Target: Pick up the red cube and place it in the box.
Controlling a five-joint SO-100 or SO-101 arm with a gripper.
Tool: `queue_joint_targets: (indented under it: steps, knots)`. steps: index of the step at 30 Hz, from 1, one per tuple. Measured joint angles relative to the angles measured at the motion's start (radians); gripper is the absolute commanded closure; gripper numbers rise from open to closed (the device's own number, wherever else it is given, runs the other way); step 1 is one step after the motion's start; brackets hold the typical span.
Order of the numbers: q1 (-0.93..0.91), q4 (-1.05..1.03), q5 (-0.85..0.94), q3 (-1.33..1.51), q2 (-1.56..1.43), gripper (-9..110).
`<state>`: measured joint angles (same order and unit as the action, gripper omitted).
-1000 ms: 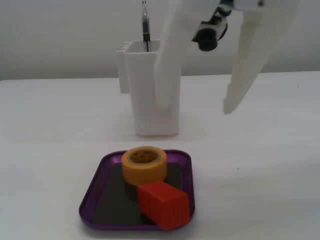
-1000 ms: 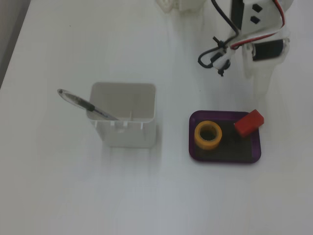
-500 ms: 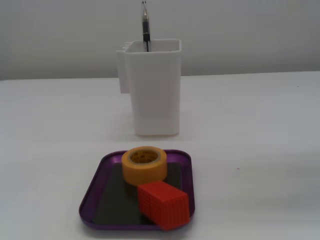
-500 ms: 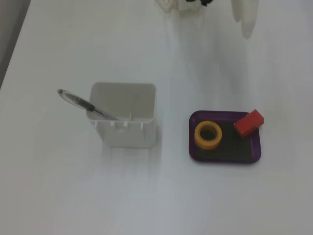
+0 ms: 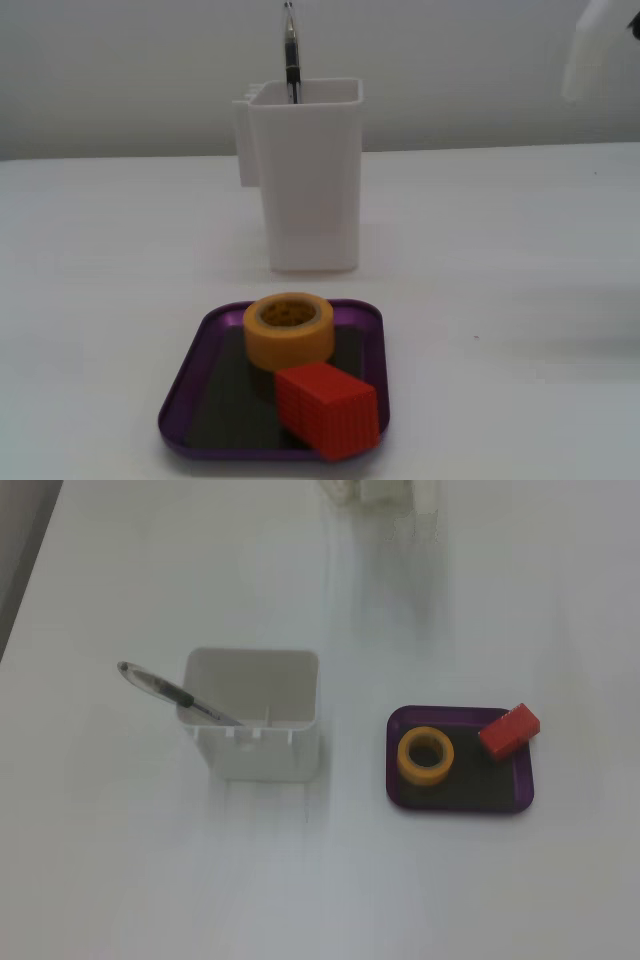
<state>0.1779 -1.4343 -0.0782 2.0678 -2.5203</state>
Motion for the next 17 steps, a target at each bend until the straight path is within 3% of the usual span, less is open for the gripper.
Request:
queue_joint_targets:
  steps: [17]
  knots:
    - [-0.017, 0.293, 0.0, 0.617, -0.391, 81]
